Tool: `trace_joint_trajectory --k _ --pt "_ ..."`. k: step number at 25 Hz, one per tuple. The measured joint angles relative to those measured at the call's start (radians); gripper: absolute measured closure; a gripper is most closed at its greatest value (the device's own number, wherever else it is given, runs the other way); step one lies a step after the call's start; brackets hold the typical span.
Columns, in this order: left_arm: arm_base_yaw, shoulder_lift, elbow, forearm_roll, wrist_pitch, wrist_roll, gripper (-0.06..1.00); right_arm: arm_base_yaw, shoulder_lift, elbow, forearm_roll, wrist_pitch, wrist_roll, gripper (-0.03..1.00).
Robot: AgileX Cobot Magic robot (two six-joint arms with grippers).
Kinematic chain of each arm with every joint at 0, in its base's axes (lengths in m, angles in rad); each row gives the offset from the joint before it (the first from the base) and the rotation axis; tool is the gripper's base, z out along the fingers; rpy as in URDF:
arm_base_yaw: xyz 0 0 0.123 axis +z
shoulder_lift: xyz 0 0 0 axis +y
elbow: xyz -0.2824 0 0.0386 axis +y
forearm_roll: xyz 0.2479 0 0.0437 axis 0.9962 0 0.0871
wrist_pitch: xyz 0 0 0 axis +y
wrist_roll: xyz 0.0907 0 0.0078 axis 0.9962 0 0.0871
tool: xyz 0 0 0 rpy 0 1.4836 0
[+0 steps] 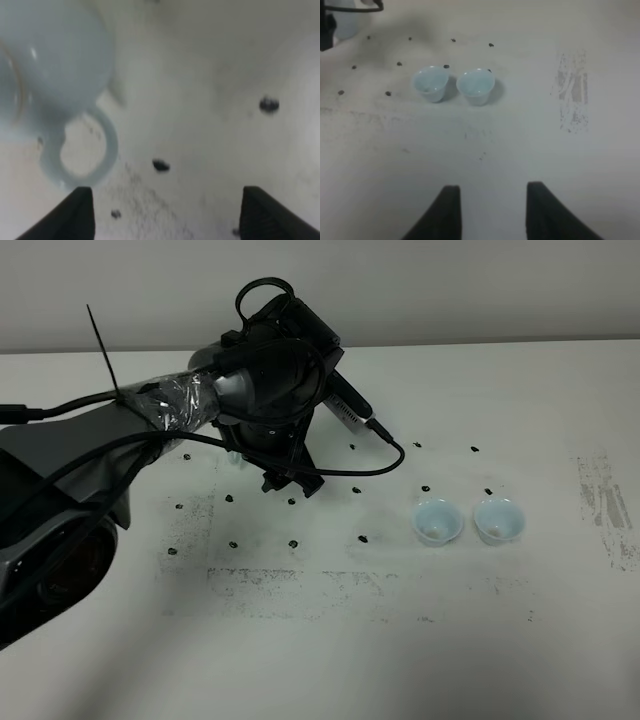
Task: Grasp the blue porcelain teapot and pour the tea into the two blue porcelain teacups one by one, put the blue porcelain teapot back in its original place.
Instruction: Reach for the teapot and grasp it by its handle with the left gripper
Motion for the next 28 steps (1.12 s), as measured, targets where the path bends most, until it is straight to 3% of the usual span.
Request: trace_joint_trajectory --k 4,9,14,28 --pt "0.005 -0.076 0.146 0.000 -0.024 -0.008 0.36 0.000 0.000 0.000 0.000 0.000 0.000 0.67" --pt "0.017 -0.126 0.292 -0.003 -0.299 -0.014 0.36 0.000 0.000 0.000 0.000 0.000 0.000 0.67" --pt "0.021 -0.126 0.314 0.002 -0.428 -0.010 0.36 0.000 0.000 0.000 0.000 0.000 0.000 0.67" --pt "0.030 -0.126 0.314 0.065 -0.361 -0.054 0.36 0.000 0.000 0.000 0.000 0.000 0.000 0.67"
